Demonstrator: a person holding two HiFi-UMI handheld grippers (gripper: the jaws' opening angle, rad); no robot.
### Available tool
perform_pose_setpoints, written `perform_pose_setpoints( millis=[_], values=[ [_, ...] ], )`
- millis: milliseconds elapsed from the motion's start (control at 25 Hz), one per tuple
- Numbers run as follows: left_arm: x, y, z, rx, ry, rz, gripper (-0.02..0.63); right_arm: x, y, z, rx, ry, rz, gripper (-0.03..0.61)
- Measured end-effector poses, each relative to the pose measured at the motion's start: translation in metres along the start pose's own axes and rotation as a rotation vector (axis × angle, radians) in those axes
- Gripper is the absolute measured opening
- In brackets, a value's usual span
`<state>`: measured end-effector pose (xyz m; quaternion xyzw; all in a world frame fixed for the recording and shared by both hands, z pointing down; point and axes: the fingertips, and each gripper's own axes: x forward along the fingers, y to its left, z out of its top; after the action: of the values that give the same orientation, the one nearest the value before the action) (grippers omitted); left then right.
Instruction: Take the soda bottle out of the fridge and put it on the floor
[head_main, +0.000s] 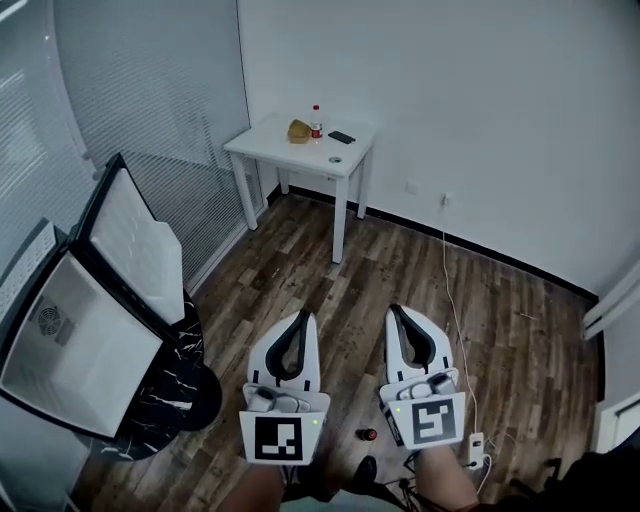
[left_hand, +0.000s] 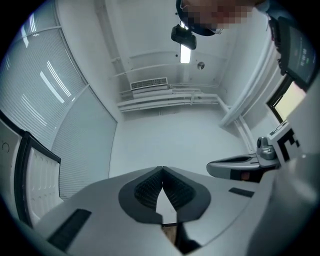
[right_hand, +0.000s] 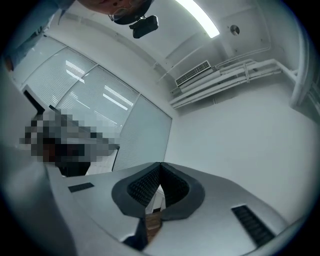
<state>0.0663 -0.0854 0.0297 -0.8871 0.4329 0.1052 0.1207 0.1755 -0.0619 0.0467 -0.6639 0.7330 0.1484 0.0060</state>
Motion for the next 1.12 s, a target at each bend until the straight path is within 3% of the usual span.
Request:
perform_pose_setpoints(
  millis=[240,440,640,1120],
  values=[
    [-0.006,-0.003,0.015,-0.027,0.002,0.001,0.011,-0.008,0.001,0.029,-0.034,-0.044,-0.032,0.012],
    [-0.01,-0.003,0.027,-0.016,-0.016,-0.007,0.011,-0.015,0.009,0.034,-0.046,-0.021,-0.024,0.011],
    [-0.013,-0.002,0.031,-0.033,-0.033,-0.004,0.011,-0.017,0.009,0.048,-0.056,-0.087,-0.054,0.011],
    [-0.022,-0.004,0.038,-0.021,-0.047,-0.015,0.011,-0.026,0.013,0.054,-0.052,-0.094,-0.069,0.011]
  ],
)
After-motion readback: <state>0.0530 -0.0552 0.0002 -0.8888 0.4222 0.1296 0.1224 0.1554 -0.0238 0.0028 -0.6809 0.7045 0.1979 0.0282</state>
